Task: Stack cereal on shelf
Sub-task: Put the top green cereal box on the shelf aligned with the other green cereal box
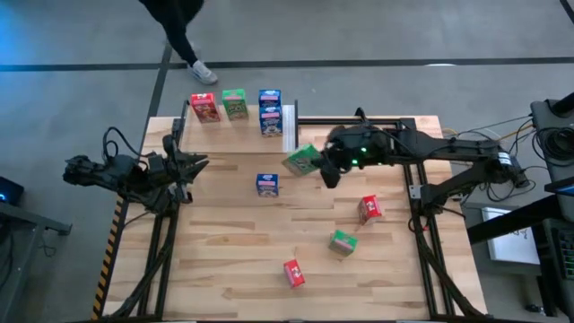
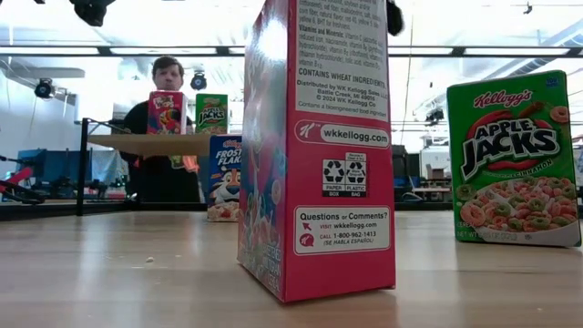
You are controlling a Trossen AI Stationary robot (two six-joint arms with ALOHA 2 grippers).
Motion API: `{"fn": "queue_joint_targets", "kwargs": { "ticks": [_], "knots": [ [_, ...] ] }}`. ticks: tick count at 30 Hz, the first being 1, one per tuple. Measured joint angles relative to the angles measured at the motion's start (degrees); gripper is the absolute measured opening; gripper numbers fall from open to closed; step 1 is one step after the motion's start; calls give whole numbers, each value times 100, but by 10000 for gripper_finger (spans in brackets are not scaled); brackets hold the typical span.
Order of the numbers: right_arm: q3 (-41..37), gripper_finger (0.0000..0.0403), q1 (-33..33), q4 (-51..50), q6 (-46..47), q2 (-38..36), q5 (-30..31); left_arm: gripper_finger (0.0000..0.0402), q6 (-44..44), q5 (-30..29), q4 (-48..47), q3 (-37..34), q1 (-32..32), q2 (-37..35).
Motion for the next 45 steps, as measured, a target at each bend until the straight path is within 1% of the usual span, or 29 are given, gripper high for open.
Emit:
{"fn": "queue_joint_targets", "kwargs": {
  "ticks": [6,15,20,27,33,39,45],
  "knots": [
    [992,144,-121,150,-974,1042,32,48,-93,-2,-35,-11,0,53],
    [2895,143,-349,52,-2494,2570,19,48,-70,-9,-40,21,0,225],
    [4011,143,-487,-236,-3042,3411,24,48,92,-17,-20,57,2,175],
    [5330,142,-636,-888,-3409,4431,-3,48,274,-20,-26,59,2,116],
    [5367,147,-636,-755,-3715,4745,22,48,214,-71,-39,52,2,125],
    [5375,149,-636,-721,-3792,4759,39,48,193,-72,-39,44,4,136],
    [5375,174,-647,-753,-3785,4763,39,48,193,-74,-39,44,4,146]
  ]
}}
